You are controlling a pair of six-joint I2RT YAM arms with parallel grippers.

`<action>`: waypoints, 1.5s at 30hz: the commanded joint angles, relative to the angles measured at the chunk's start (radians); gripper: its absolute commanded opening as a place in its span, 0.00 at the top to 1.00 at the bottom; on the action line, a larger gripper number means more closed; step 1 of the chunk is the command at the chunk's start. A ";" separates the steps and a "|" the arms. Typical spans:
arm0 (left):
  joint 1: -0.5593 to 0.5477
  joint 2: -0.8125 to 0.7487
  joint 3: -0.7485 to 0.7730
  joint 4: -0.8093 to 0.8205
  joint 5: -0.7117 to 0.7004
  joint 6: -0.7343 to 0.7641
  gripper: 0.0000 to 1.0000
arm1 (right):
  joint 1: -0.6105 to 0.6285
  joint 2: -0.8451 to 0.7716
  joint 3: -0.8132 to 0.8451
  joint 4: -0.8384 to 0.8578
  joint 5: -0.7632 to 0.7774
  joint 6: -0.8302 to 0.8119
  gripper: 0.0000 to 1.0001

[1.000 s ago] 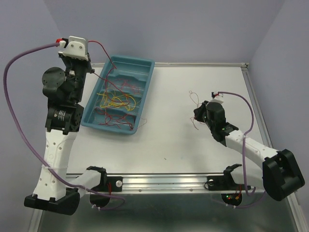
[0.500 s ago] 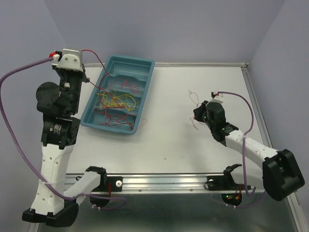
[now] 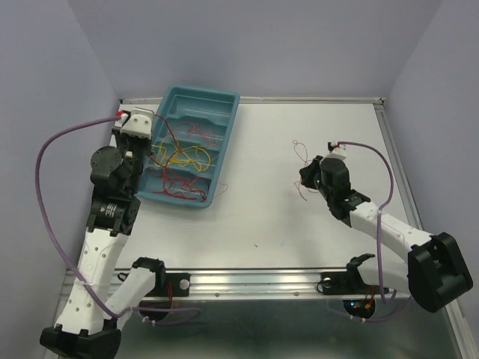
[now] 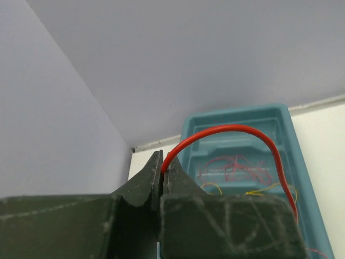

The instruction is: Untangle the cables

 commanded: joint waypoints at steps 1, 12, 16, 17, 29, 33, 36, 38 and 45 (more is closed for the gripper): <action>0.006 0.017 -0.144 0.139 -0.035 0.041 1.00 | -0.004 -0.026 -0.022 0.042 -0.010 0.002 0.99; 0.138 0.047 -0.370 0.271 0.042 0.109 1.00 | -0.004 -0.038 -0.026 0.045 -0.019 0.002 1.00; 0.167 0.014 -0.480 0.262 0.118 0.169 1.00 | -0.003 -0.041 -0.027 0.045 -0.023 0.004 0.99; 0.173 0.000 -0.496 0.253 0.164 0.188 1.00 | -0.004 -0.041 -0.026 0.045 -0.023 0.004 0.99; 0.178 0.128 -0.554 -0.031 0.459 0.667 1.00 | -0.003 -0.033 -0.022 0.053 -0.057 -0.008 0.99; 0.178 0.296 -0.467 -0.112 0.471 0.719 1.00 | -0.004 -0.030 -0.021 0.058 -0.063 -0.010 0.99; 0.178 0.394 -0.369 -0.196 0.482 0.730 1.00 | -0.004 -0.027 -0.019 0.059 -0.076 -0.013 1.00; 0.178 0.397 -0.327 -0.210 0.481 0.713 0.88 | -0.003 -0.022 -0.016 0.061 -0.097 -0.022 0.99; 0.178 0.193 -0.280 -0.217 0.478 0.692 0.33 | -0.003 -0.035 -0.050 0.206 -0.333 -0.070 1.00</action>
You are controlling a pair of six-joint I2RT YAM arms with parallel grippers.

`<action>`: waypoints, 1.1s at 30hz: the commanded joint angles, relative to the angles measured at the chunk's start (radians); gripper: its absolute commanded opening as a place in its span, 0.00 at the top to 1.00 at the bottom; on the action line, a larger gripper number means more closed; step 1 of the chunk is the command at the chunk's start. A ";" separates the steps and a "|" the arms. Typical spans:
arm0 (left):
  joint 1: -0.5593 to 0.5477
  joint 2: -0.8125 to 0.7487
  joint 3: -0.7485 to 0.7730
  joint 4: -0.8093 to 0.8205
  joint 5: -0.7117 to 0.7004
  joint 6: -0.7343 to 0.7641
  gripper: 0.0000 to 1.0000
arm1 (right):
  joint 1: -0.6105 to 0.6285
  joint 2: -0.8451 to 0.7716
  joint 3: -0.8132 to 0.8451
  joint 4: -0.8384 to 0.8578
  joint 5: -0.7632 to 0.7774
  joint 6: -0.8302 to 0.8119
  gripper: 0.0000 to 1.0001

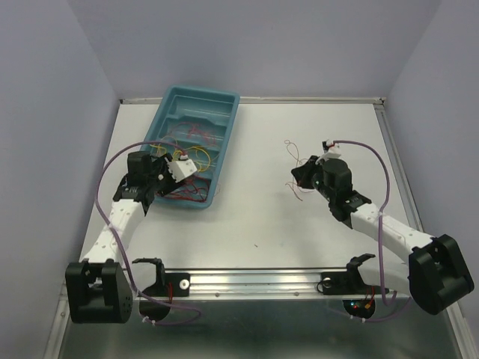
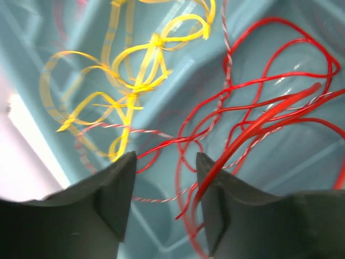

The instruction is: Untangle the cables

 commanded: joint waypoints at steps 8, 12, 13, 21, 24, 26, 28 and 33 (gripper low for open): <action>-0.005 -0.214 0.299 -0.252 0.158 -0.056 0.19 | 0.055 -0.010 -0.050 0.343 -0.528 -0.061 0.99; -0.066 -0.239 0.345 -0.272 0.290 -0.178 0.13 | 0.163 0.000 -0.016 0.324 -0.536 -0.140 0.99; -0.086 -0.242 0.364 -0.260 0.304 -0.202 0.12 | 0.180 0.004 -0.008 0.315 -0.533 -0.154 0.99; -0.426 -0.136 0.417 -0.162 0.183 -0.325 0.01 | 0.261 0.034 0.056 0.236 -0.573 -0.205 1.00; -0.511 -0.085 0.406 -0.131 0.123 -0.316 0.01 | 0.278 0.043 0.079 0.195 -0.571 -0.219 0.99; -0.578 -0.053 0.400 -0.128 0.113 -0.297 0.01 | 0.286 0.047 0.085 0.175 -0.568 -0.225 0.99; -0.612 -0.035 0.406 -0.137 0.116 -0.285 0.01 | 0.289 0.051 0.094 0.163 -0.564 -0.232 0.99; -0.672 0.050 0.435 -0.159 0.125 -0.271 0.02 | 0.301 0.056 0.105 0.133 -0.545 -0.254 0.99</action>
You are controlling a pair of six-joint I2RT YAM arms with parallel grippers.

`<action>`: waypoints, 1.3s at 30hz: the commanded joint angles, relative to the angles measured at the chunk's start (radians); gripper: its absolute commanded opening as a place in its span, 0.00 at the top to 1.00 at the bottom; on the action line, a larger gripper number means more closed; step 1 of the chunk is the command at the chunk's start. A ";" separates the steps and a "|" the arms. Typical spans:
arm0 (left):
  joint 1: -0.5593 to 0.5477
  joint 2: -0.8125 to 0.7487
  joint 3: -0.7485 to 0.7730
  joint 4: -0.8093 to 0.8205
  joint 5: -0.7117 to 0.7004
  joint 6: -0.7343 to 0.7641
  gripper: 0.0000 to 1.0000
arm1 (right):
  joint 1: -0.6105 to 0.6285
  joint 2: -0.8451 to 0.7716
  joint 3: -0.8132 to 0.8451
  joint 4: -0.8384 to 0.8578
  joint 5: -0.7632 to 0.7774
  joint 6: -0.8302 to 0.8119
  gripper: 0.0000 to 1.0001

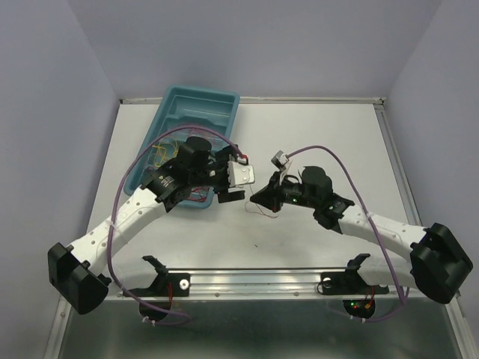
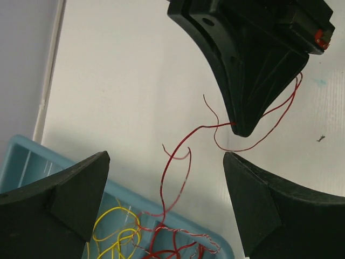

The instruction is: Untangle the cables

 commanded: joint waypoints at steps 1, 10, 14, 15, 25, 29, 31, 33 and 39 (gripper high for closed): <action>-0.035 0.044 0.060 0.008 -0.003 0.006 0.03 | 0.017 0.002 0.064 -0.016 0.011 -0.041 1.00; -0.084 0.111 0.070 0.042 -0.111 -0.040 1.00 | 0.022 -0.046 0.035 -0.007 0.089 -0.049 0.99; -0.084 0.052 0.068 0.046 -0.151 -0.072 1.00 | 0.022 -0.092 0.009 0.014 0.160 -0.043 0.55; -0.084 0.042 0.077 0.039 -0.159 -0.077 1.00 | 0.022 -0.106 0.000 0.019 0.173 -0.041 0.44; -0.083 -0.124 0.231 -0.030 -0.251 -0.183 1.00 | 0.022 -0.356 -0.138 0.096 0.414 -0.028 0.26; -0.074 -0.198 0.264 -0.041 -0.361 -0.197 1.00 | 0.023 -0.474 -0.204 0.134 0.537 -0.023 0.25; -0.054 -0.239 0.251 -0.071 -0.369 -0.171 1.00 | 0.022 -0.523 -0.227 0.142 0.563 -0.023 0.24; -0.038 -0.262 0.232 -0.090 -0.387 -0.128 1.00 | 0.023 -0.537 -0.230 0.143 0.565 -0.023 0.24; 0.133 -0.330 0.149 -0.142 -0.365 0.004 1.00 | 0.023 -0.502 -0.219 0.143 0.548 -0.023 0.24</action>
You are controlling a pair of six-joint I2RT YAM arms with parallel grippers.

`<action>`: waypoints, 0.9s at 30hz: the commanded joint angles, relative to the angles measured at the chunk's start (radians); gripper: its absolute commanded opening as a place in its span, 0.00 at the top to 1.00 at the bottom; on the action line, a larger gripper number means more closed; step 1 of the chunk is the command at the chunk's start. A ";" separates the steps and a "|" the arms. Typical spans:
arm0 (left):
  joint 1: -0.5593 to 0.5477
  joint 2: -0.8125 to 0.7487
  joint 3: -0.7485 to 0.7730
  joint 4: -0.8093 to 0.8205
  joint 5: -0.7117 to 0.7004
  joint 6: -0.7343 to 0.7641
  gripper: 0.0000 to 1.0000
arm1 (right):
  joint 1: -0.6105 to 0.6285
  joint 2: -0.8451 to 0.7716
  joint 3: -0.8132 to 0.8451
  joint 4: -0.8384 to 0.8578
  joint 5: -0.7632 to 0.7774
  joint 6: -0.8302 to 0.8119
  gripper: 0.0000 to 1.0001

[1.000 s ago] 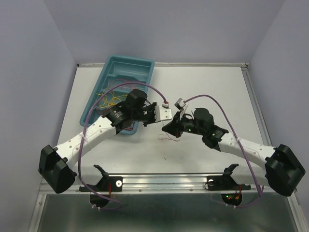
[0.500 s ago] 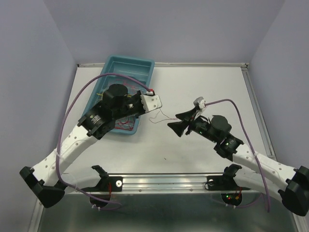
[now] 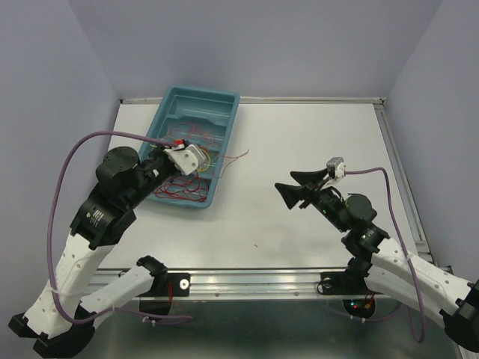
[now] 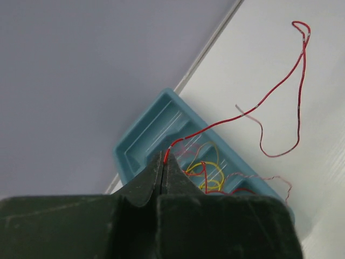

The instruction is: Untangle the cables

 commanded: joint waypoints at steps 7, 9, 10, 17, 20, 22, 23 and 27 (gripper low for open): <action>0.324 -0.095 -0.148 -0.079 0.140 0.272 1.00 | 0.004 0.019 -0.004 0.053 0.025 -0.002 0.25; 0.355 -0.090 -0.170 -0.087 0.158 0.301 1.00 | 0.004 0.018 -0.004 0.054 0.027 -0.002 0.25; 0.396 -0.087 -0.182 -0.087 0.166 0.316 1.00 | 0.006 0.016 -0.004 0.055 0.025 -0.002 0.25; 0.580 0.020 -0.273 -0.173 0.328 0.537 1.00 | 0.004 0.015 -0.007 0.056 0.019 0.001 0.26; 0.620 0.049 -0.334 -0.133 0.336 0.569 1.00 | 0.004 0.016 -0.007 0.056 0.015 0.001 0.26; 0.625 0.085 -0.362 -0.135 0.336 0.605 1.00 | 0.006 0.018 -0.007 0.059 0.011 0.001 0.26; 0.625 0.106 -0.389 -0.136 0.339 0.614 1.00 | 0.006 0.019 -0.007 0.059 0.013 0.001 0.26; 0.625 0.148 -0.460 -0.121 0.335 0.665 1.00 | 0.006 0.030 -0.006 0.062 0.013 0.001 0.27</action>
